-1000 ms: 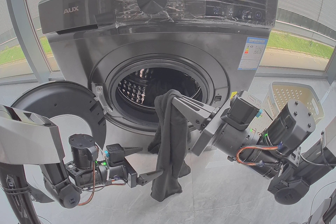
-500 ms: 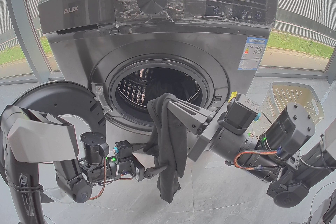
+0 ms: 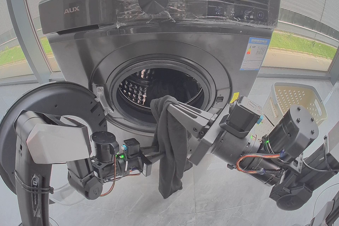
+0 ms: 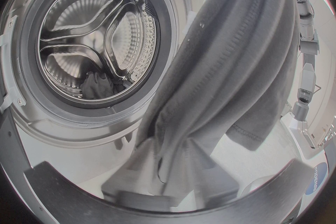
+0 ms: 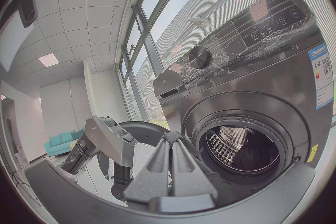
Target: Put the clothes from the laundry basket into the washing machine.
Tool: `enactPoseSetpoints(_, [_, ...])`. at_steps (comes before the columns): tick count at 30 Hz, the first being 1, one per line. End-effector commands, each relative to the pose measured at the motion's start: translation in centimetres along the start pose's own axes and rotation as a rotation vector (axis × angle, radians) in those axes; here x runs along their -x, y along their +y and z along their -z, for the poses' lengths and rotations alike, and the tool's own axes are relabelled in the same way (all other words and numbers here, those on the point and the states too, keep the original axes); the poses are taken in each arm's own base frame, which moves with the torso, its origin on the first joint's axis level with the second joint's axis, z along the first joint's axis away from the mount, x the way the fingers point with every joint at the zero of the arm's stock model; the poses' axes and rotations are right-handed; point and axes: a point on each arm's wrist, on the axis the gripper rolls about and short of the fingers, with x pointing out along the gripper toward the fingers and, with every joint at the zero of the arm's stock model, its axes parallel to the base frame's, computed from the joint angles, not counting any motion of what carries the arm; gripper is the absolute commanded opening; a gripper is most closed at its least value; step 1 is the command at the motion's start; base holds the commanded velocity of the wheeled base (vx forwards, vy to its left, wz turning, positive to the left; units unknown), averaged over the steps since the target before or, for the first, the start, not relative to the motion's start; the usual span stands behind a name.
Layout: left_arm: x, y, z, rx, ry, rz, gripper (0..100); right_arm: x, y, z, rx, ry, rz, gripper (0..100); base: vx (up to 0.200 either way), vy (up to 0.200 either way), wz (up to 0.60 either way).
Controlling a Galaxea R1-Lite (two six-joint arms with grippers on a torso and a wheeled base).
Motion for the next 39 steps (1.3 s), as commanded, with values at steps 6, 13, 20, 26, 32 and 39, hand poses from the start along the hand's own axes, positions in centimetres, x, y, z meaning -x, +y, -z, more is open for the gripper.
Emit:
enactPoseSetpoints(6, [1.7, -1.0, -2.3, -0.015, -0.040, 0.014, 0, -0.1, -0.6, -0.1, 0.006, -0.006, 0.017, 0, 0.000, 0.000, 0.00])
enactPoseSetpoints(13, [5.4, -2.9, -4.5, -0.026, -0.060, 0.048, 0, -0.6, -1.5, -0.3, 0.013, -0.024, 0.040, 0, 0.000, 0.000, 0.00])
enactPoseSetpoints(20, [5.7, -2.7, -3.5, -0.017, -0.023, 0.037, 0, -0.7, -1.2, -0.3, 0.010, -0.026, 0.031, 0, 0.000, 0.000, 0.00])
enactPoseSetpoints(26, [5.1, -2.5, -1.9, 0.006, 0.029, 0.037, 100, -0.7, -1.0, -0.5, 0.011, -0.030, 0.027, 0, 0.000, 0.000, 0.00])
enactPoseSetpoints(32, [4.6, -2.2, -0.1, 0.032, 0.084, 0.033, 100, -0.7, -0.9, -0.6, 0.011, -0.034, 0.022, 0, 0.000, 0.000, 0.00])
enactPoseSetpoints(39, [4.2, -1.5, -0.4, 0.029, 0.064, 0.018, 100, -0.6, -0.7, -0.4, 0.009, -0.028, 0.017, 0, 0.000, 0.000, 0.00])
